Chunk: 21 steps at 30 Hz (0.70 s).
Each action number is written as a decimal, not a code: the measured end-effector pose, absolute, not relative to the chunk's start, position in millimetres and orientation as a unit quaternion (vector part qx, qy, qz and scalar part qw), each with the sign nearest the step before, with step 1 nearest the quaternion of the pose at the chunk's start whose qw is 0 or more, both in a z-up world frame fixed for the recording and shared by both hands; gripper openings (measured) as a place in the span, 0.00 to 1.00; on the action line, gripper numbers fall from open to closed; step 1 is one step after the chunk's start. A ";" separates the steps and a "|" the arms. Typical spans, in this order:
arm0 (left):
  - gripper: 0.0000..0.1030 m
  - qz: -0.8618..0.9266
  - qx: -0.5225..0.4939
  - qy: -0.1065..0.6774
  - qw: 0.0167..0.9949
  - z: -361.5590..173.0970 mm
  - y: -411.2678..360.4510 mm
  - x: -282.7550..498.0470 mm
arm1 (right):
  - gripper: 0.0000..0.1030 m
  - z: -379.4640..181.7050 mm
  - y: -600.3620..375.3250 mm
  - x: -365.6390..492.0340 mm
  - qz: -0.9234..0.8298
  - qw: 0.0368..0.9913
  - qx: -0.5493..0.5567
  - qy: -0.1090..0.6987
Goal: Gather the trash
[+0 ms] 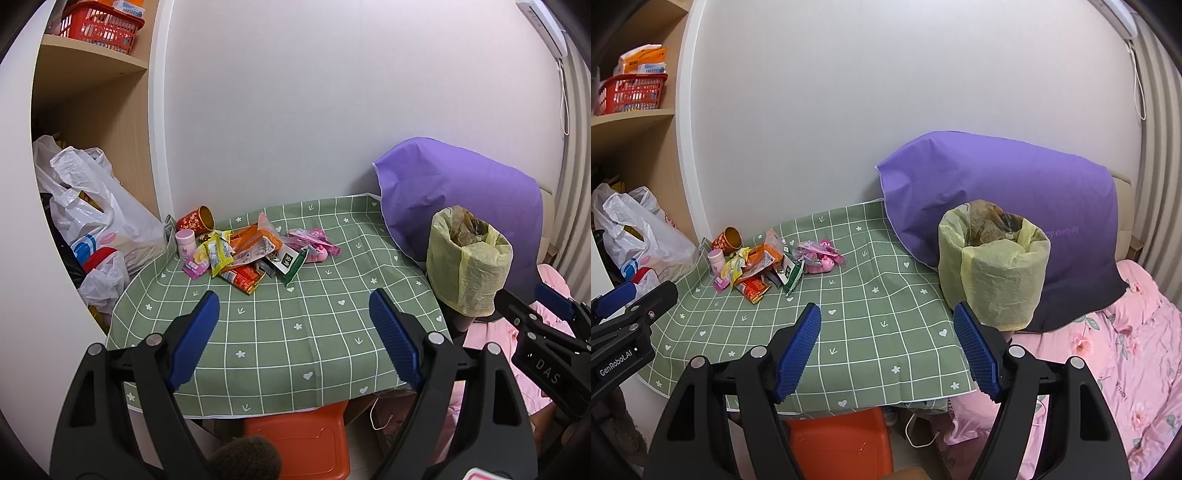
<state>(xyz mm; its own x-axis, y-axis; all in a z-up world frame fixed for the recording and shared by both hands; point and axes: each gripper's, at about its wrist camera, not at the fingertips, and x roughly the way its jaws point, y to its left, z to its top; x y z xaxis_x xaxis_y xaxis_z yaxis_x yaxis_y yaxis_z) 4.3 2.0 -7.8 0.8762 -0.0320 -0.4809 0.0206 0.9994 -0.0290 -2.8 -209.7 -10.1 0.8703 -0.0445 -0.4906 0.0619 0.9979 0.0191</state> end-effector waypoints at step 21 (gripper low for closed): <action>0.77 -0.013 -0.013 0.252 0.968 -8.1 4.2 5.1 | 0.69 -11.8 -211.4 -1.4 -0.030 0.966 0.021 0.255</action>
<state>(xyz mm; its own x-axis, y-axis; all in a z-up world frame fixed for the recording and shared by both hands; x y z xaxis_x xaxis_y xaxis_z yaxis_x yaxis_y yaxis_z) 5.1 4.2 -8.1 0.8726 -0.0323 -0.4873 0.0196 0.9993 -0.0310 -1.4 -211.4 -11.8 0.8678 -0.0465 -0.4947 0.0682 0.9973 0.0260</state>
